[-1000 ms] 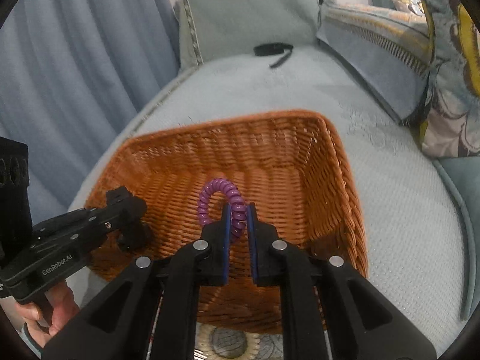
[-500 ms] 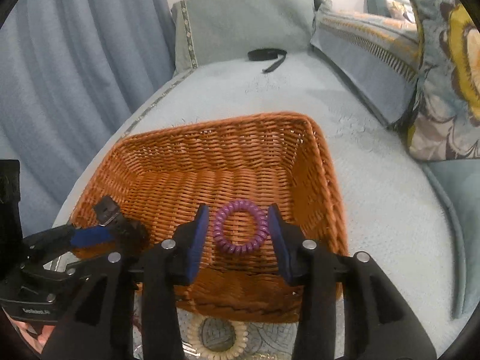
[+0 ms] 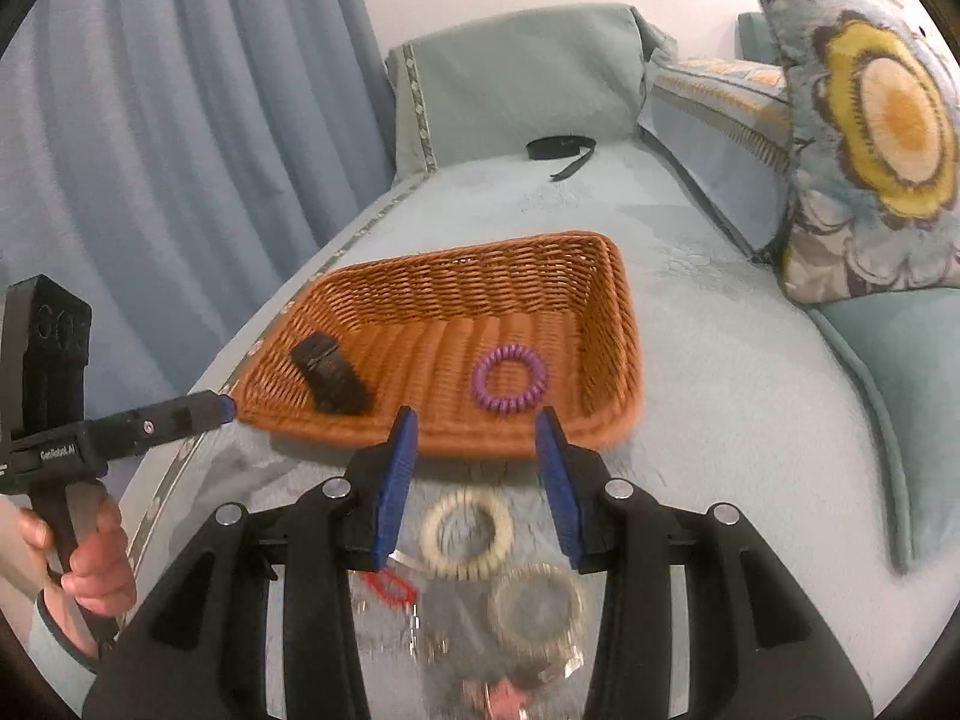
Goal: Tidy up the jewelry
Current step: 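Carry the watch and purple coil into the wicker basket and open both tools, then grasp the clear plastic bag with the left tool while the right tool grasps the clear bead bracelet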
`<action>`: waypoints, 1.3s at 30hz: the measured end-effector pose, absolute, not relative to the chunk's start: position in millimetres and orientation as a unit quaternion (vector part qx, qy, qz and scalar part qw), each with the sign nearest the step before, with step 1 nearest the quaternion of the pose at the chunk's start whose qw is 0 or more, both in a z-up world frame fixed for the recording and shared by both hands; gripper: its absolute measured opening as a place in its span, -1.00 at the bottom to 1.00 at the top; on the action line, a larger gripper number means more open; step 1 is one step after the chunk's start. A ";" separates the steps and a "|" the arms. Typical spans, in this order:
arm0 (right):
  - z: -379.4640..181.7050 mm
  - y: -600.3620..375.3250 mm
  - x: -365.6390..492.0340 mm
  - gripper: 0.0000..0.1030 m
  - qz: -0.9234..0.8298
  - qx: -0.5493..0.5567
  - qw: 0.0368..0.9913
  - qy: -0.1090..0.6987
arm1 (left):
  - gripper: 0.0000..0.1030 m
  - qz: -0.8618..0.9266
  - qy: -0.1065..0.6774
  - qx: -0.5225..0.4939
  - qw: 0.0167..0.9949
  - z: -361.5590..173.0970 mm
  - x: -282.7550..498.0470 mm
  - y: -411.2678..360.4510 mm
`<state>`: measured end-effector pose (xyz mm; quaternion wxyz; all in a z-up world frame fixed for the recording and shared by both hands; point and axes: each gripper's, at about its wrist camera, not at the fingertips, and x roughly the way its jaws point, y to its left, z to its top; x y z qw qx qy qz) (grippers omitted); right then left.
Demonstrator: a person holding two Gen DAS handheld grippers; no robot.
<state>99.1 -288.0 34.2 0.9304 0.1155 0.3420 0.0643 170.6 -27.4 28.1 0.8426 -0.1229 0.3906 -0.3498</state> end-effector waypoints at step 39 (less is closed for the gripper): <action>-41.1 -327.1 59.0 -0.28 0.029 0.162 0.903 0.397 | -0.51 -0.271 0.435 0.104 0.853 -38.2 125.8 -65.9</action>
